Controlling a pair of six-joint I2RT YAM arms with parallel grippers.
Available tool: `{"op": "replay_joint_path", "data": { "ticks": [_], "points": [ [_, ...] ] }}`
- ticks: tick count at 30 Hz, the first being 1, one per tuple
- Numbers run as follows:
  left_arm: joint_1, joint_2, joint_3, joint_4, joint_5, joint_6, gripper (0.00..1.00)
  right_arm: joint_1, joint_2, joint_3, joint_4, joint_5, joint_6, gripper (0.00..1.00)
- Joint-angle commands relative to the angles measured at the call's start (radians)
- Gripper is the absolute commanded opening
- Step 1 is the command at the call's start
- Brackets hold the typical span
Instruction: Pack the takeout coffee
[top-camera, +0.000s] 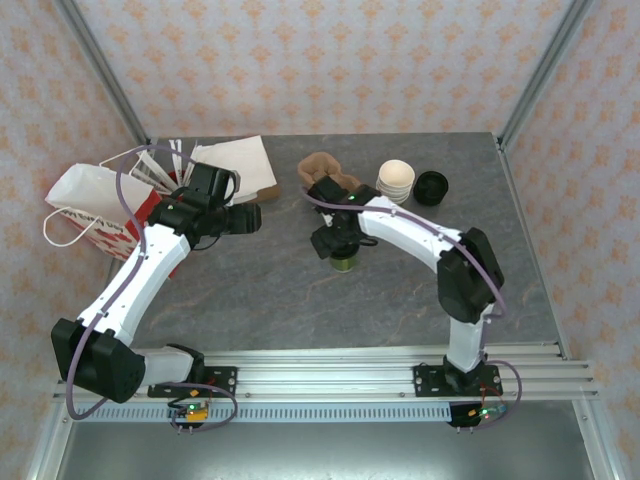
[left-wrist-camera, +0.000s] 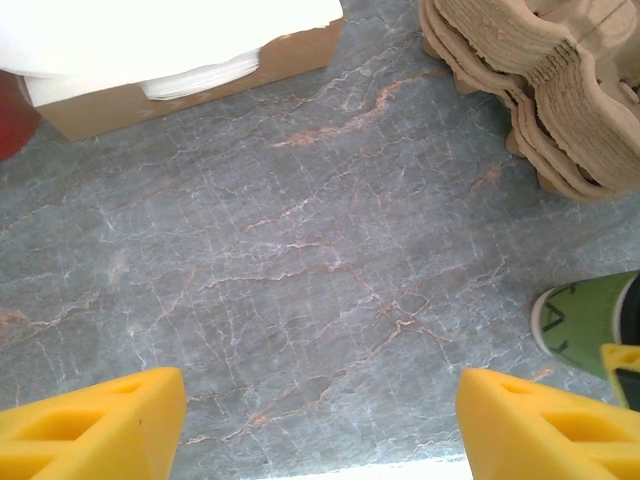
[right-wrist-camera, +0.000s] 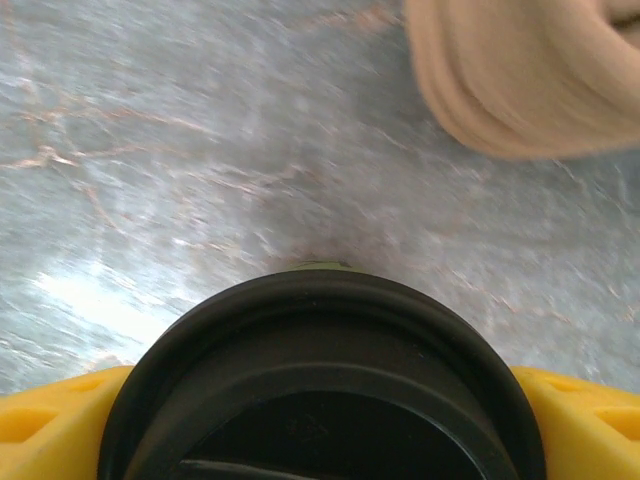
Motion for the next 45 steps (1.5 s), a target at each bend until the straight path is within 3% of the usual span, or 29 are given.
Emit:
{"op": "replay_joint_path", "data": {
  "ticks": [1,9,19,26,34,41,45],
  "points": [
    [0.01,-0.011,-0.016,0.022,0.01,0.011,0.73,-0.069,-0.093,-0.062,-0.022,0.03,0.017,0.88],
    [0.01,-0.01,-0.015,0.022,0.024,0.012,0.73,-0.238,-0.186,-0.185,0.034,-0.042,0.018,0.89],
    [0.009,-0.005,-0.013,0.022,0.032,0.013,0.73,-0.28,-0.197,-0.22,0.049,-0.033,0.028,0.93],
    [0.011,-0.005,-0.01,0.021,0.035,0.017,0.73,-0.281,-0.218,-0.238,0.048,-0.008,0.04,1.0],
    [0.01,-0.008,-0.014,0.033,0.051,0.007,0.73,-0.275,-0.278,-0.171,0.034,-0.014,0.032,0.99],
    [0.009,-0.057,-0.034,0.078,0.06,-0.021,0.72,-0.167,-0.347,-0.105,0.167,0.028,-0.02,1.0],
    [0.008,-0.083,-0.017,0.062,0.05,-0.029,0.72,-0.111,-0.294,-0.051,0.217,0.022,-0.031,0.94]
  ]
}}
